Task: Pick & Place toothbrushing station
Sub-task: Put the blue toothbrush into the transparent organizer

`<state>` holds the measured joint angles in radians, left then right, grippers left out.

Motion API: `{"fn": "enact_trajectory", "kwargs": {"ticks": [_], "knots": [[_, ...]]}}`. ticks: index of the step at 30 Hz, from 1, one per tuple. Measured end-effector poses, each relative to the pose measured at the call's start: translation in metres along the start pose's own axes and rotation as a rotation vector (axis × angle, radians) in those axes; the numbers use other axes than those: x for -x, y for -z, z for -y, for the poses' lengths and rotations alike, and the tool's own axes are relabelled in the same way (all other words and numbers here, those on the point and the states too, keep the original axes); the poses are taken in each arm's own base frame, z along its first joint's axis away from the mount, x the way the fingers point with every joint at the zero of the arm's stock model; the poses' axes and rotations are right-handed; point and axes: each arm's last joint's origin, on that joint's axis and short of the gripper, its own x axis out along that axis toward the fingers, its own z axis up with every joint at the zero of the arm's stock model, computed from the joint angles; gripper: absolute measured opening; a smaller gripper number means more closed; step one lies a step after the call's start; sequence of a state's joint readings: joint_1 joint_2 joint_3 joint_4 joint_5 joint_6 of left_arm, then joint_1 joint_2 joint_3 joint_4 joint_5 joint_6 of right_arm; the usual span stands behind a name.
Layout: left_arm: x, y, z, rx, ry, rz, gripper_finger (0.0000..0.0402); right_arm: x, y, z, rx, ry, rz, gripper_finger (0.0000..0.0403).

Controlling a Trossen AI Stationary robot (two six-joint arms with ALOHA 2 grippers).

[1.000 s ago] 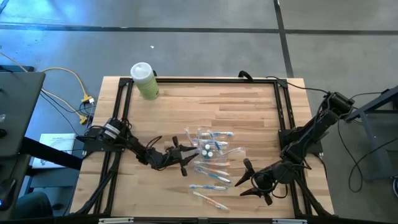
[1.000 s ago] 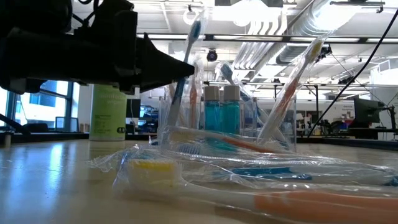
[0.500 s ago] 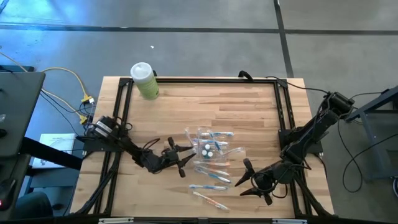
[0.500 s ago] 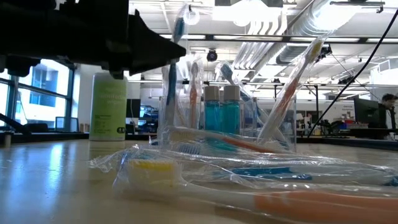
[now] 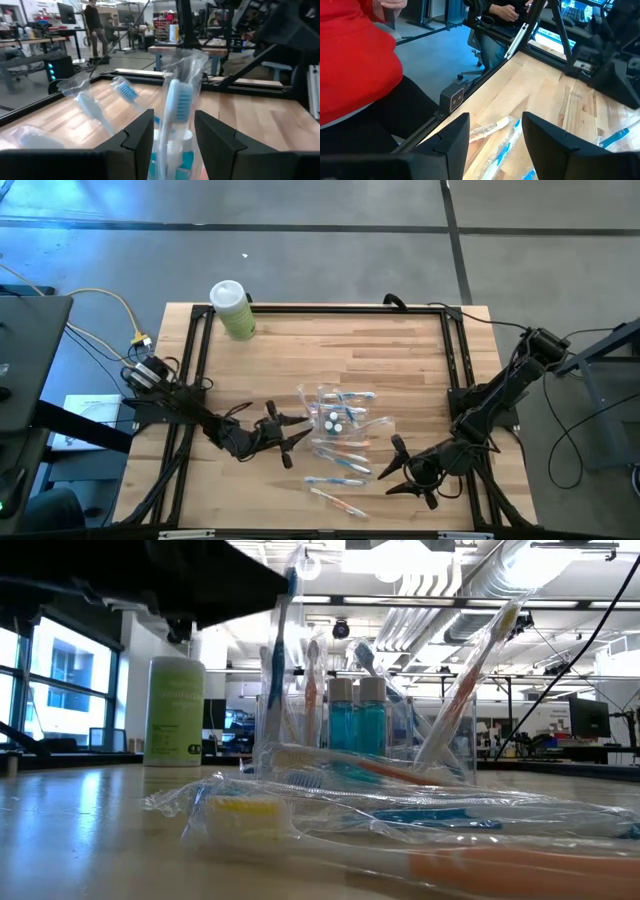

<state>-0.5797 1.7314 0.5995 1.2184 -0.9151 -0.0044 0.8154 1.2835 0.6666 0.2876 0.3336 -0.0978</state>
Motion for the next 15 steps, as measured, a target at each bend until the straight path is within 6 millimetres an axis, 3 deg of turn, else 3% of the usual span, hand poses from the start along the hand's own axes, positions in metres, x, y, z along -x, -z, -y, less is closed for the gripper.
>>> {"fn": "enact_trajectory", "kwargs": {"ticks": [8, 15], "knots": [[0.021, -0.020, 0.011, -0.002, 0.066, 0.015, 0.0139, -0.002, 0.005, 0.008, 0.013, 0.024, -0.046, 0.0174], [0.053, -0.016, 0.025, -0.043, 0.021, -0.063, 0.0139, -0.006, 0.014, 0.022, -0.086, 0.038, -0.120, 0.0174]]}}
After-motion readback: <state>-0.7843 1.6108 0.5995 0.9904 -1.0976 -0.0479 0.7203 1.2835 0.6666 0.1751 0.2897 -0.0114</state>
